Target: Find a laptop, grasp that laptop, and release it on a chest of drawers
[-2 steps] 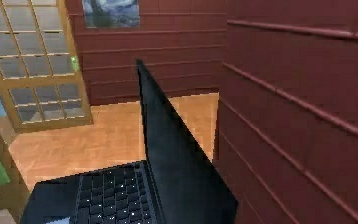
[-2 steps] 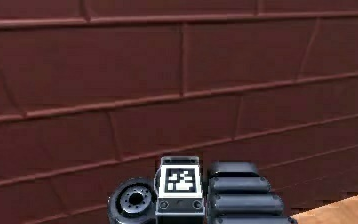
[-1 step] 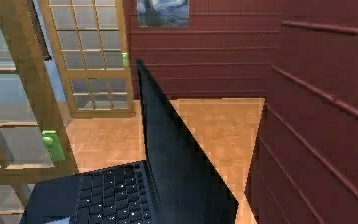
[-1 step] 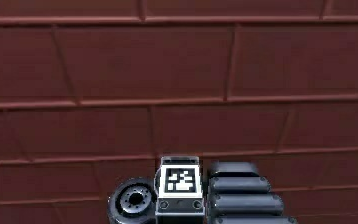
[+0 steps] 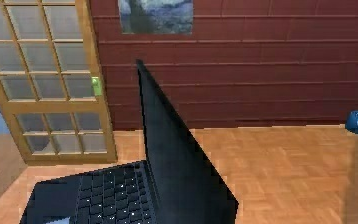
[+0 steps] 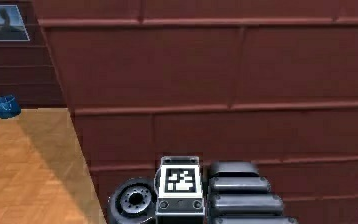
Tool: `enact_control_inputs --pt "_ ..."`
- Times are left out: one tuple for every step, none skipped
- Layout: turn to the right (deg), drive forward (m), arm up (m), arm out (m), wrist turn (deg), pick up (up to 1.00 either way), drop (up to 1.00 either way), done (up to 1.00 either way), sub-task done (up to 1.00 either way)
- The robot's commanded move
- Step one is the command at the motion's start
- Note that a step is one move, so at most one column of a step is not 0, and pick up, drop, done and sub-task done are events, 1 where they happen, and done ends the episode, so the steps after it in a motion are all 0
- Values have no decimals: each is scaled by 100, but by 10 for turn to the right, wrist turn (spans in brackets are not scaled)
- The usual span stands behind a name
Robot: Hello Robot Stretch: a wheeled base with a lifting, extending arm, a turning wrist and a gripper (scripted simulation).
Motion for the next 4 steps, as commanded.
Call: enact_control_inputs --pt "-60 0 0 0 0 0 0 0 0" --pt "0 20 0 0 0 0 0 0 0" --pt "-450 0 0 0 0 0 0 0 0" --pt "-210 0 0 0 0 0 0 0 0"
